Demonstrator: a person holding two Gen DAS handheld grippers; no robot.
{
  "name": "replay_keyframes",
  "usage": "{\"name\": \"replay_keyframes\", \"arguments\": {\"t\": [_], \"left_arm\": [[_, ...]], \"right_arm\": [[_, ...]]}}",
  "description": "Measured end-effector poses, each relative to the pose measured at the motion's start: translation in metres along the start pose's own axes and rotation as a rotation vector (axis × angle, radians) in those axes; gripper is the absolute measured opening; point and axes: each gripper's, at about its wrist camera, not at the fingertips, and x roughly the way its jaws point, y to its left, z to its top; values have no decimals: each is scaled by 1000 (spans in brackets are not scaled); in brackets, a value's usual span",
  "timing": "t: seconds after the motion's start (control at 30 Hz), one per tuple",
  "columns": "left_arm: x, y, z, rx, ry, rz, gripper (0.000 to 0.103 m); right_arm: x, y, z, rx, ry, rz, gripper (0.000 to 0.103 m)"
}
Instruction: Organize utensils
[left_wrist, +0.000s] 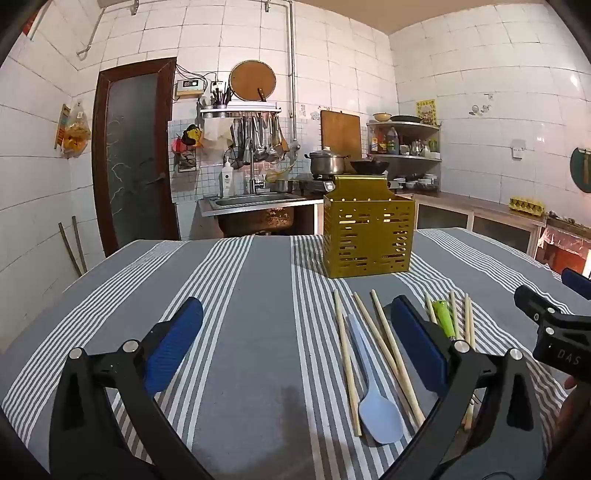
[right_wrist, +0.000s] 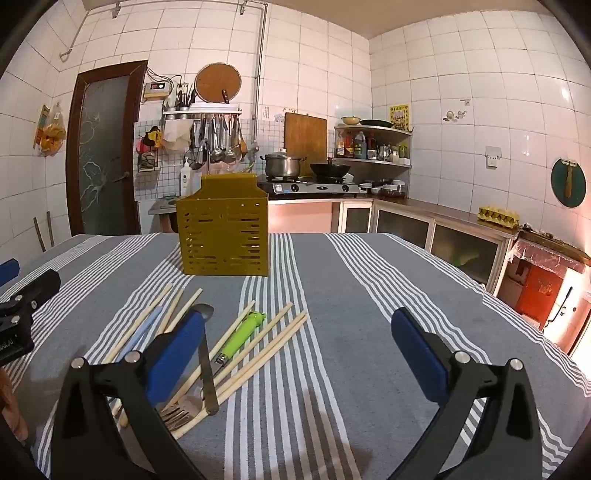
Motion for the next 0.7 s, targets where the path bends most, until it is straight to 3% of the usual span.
{"name": "replay_keyframes", "arguments": {"t": [0.7], "left_arm": [[-5,-5,0,5,-1,-6,98]], "right_arm": [[0,0,-2,-2,-5,0,99]]}}
